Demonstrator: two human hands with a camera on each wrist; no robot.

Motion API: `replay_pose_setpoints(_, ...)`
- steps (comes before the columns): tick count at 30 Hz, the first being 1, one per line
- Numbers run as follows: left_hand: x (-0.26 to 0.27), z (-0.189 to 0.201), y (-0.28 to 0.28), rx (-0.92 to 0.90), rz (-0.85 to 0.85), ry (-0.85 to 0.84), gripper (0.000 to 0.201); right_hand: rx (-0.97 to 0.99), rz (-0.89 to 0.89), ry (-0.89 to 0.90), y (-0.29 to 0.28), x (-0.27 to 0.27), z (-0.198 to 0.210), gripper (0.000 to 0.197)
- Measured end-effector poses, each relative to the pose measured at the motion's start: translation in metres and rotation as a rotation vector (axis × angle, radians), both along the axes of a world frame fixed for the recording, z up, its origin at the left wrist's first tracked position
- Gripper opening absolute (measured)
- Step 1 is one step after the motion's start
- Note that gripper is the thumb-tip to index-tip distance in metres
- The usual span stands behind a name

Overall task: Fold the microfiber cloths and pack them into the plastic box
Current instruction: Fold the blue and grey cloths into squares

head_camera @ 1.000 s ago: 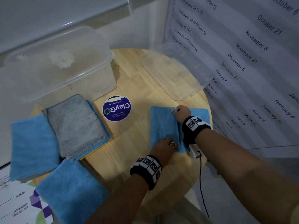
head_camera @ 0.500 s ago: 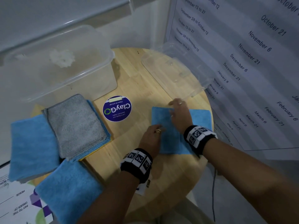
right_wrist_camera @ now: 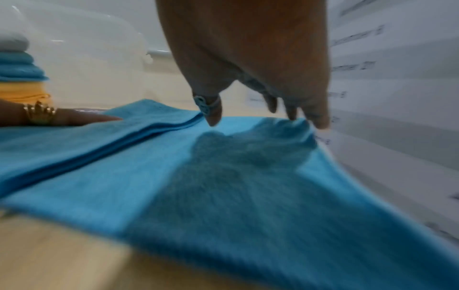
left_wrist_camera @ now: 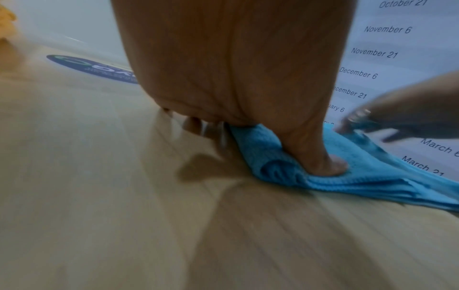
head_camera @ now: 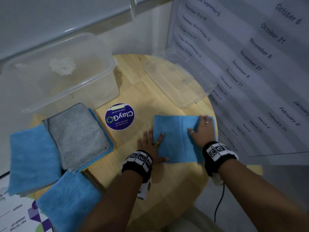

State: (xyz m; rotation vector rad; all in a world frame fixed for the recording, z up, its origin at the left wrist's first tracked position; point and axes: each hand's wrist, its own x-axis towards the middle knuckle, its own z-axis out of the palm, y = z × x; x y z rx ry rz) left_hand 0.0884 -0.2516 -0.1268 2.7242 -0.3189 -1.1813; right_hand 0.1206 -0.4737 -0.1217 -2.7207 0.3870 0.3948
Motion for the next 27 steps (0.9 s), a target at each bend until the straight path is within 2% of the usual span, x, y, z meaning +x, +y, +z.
replay_pose_setpoints(2,0.001,0.005,-0.001,0.013,-0.005,0.022,0.107,-0.011,-0.211,0.105,-0.017,-0.028,0.014,0.082)
replay_pose_setpoints(4,0.001,0.008,-0.003,0.059,-0.012,0.007,0.109,0.098,-0.366,0.201,-0.026,-0.048,0.022,0.081)
replay_pose_setpoints(6,0.004,0.011,-0.009,0.115,-0.042,-0.075,0.113,0.231,-0.47,0.221,-0.027,-0.059,0.027,0.076)
replay_pose_setpoints(8,0.008,0.016,-0.019,0.176,-0.16,-0.212,0.115,0.293,-0.532,0.242,-0.03,-0.061,0.023,0.07)
replay_pose_setpoints(10,0.011,0.02,-0.029,0.206,-0.309,-0.296,0.118,0.323,-0.566,0.306,-0.034,-0.064,0.019,0.07)
replay_pose_setpoints(12,0.018,0.015,-0.033,0.167,-0.391,-0.261,0.122,0.351,-0.558,0.362,-0.035,-0.068,0.018,0.063)
replay_pose_setpoints(15,0.025,0.003,-0.027,0.126,-0.361,-0.161,0.126,0.164,-0.354,0.448,-0.031,-0.072,0.026,0.042)
replay_pose_setpoints(17,0.025,-0.001,-0.025,0.131,-0.336,-0.164,0.127,0.084,-0.294,0.41,-0.026,-0.072,0.03,0.038)
replay_pose_setpoints(19,0.023,-0.002,-0.026,0.147,-0.331,-0.161,0.128,0.093,-0.349,0.352,-0.024,-0.075,0.031,0.036)
replay_pose_setpoints(21,0.023,-0.002,-0.026,0.147,-0.319,-0.155,0.128,0.252,-0.527,0.203,-0.024,-0.079,0.028,0.03)
replay_pose_setpoints(22,0.023,0.0,-0.026,0.139,-0.317,-0.148,0.127,0.343,-0.562,0.129,-0.022,-0.08,0.028,0.026)
replay_pose_setpoints(24,0.026,0.004,-0.027,0.113,-0.319,-0.108,0.127,0.448,-0.51,-0.014,-0.015,-0.08,0.032,0.016)
replay_pose_setpoints(27,0.034,0.017,-0.027,0.017,-0.271,-0.05,0.125,0.514,-0.247,-0.218,0.008,-0.075,0.043,0.017)
